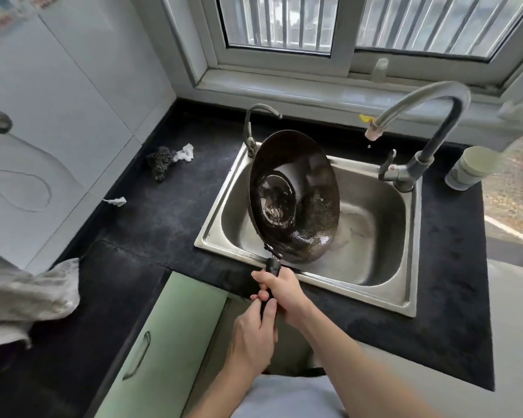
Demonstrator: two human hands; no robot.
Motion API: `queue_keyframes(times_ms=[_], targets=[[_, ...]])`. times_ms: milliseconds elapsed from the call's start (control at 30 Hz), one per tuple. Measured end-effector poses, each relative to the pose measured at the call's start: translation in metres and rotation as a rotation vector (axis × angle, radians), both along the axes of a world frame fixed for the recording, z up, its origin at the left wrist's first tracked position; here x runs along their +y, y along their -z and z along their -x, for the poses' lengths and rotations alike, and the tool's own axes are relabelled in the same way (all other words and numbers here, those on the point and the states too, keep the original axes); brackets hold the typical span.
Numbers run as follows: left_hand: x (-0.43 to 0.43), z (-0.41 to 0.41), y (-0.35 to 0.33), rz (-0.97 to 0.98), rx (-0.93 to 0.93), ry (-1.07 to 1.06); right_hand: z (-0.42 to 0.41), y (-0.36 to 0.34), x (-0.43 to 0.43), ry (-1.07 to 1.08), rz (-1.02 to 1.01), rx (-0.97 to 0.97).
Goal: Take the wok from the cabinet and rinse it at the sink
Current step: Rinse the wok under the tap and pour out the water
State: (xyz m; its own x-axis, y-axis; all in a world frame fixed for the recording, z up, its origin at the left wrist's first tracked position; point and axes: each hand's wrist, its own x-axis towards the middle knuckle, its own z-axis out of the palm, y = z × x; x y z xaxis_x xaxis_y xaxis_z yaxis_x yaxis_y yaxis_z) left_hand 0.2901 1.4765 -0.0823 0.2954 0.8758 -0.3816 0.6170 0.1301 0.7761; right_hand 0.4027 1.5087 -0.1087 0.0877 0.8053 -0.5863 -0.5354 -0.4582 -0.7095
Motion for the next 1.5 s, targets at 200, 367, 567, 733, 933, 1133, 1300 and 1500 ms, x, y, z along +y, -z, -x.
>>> queue_keyframes(times_ms=[200, 367, 567, 733, 933, 1133, 1300, 1500], targets=[[-0.017, -0.032, -0.014, 0.476, -0.408, -0.269, -0.024, -0.006, -0.012, -0.089, -0.087, 0.004], [-0.024, -0.041, -0.025, 0.655, -0.553, -0.332, -0.034, -0.015, -0.016, -0.132, -0.116, 0.041], [-0.031, -0.051, -0.014, 0.415, -0.368, -0.294, -0.045, -0.019, -0.021, -0.209, -0.042, -0.043], [-0.033, -0.047, -0.001, 0.087, -0.156, -0.221, -0.038, -0.022, -0.021, -0.197, -0.01, -0.145], [-0.039, -0.036, -0.001, -0.108, -0.007, -0.158, -0.026, -0.021, -0.018, -0.117, 0.027, -0.237], [-0.038, -0.039, 0.003, -0.033, -0.005, -0.168, -0.027, -0.018, -0.019, -0.074, -0.064, -0.188], [-0.036, -0.037, 0.001, -0.026, 0.02, -0.153, -0.026, -0.012, -0.023, -0.098, -0.051, -0.2], [-0.037, -0.028, 0.01, -0.039, -0.011, -0.159, -0.021, -0.007, -0.024, -0.103, -0.044, -0.175]])
